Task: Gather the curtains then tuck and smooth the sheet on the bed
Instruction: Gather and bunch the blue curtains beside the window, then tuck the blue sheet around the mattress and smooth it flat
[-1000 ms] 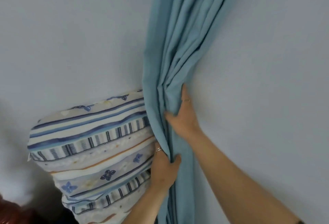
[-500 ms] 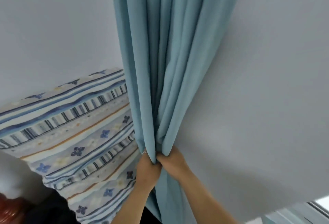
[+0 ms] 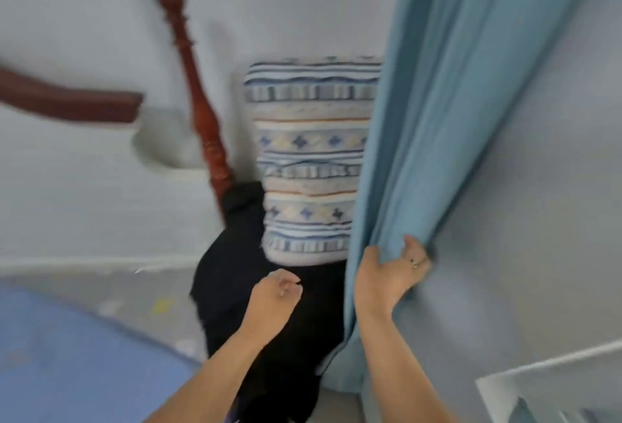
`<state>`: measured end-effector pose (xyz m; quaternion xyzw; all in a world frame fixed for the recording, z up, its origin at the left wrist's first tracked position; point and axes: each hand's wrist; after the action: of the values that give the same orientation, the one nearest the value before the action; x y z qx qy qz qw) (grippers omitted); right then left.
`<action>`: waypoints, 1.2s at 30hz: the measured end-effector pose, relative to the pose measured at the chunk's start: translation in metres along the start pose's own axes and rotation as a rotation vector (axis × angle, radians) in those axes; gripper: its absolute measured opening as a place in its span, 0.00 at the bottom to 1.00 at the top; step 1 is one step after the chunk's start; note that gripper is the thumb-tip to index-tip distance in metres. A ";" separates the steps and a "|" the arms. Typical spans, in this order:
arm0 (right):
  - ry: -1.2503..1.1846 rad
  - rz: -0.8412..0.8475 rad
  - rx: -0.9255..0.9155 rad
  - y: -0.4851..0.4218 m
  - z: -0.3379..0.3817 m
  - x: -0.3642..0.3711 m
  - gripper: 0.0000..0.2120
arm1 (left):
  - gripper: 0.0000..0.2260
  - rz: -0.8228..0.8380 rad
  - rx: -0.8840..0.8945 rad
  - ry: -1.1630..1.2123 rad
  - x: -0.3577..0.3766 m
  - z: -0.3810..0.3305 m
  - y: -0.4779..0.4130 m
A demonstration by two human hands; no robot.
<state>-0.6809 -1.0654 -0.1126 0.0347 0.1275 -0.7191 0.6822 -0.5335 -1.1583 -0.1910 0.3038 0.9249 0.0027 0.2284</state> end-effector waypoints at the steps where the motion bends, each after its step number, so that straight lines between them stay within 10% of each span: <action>1: -0.023 0.057 0.023 0.011 -0.001 0.000 0.17 | 0.09 -0.045 -0.032 -0.016 -0.013 0.011 0.013; 7: 0.073 0.713 0.171 0.124 0.003 0.027 0.07 | 0.07 -0.401 -0.342 0.104 -0.127 0.085 0.107; 14: 0.268 1.097 0.185 0.201 -0.017 0.075 0.05 | 0.06 -0.595 -0.635 0.355 -0.170 0.190 0.161; 36: 0.750 1.559 0.360 0.322 -0.166 0.294 0.05 | 0.06 -0.675 -0.933 0.481 -0.212 0.356 0.067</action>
<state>-0.4021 -1.3253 -0.3821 0.4523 0.1677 0.0004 0.8760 -0.1942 -1.2712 -0.4110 -0.1463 0.8969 0.4025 0.1105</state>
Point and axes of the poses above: each hand's wrist, its own y-axis away from the middle knuckle, its own x-axis out of the palm, z = x × y, and after that the axes turned 3 degrees about -z, right-handed
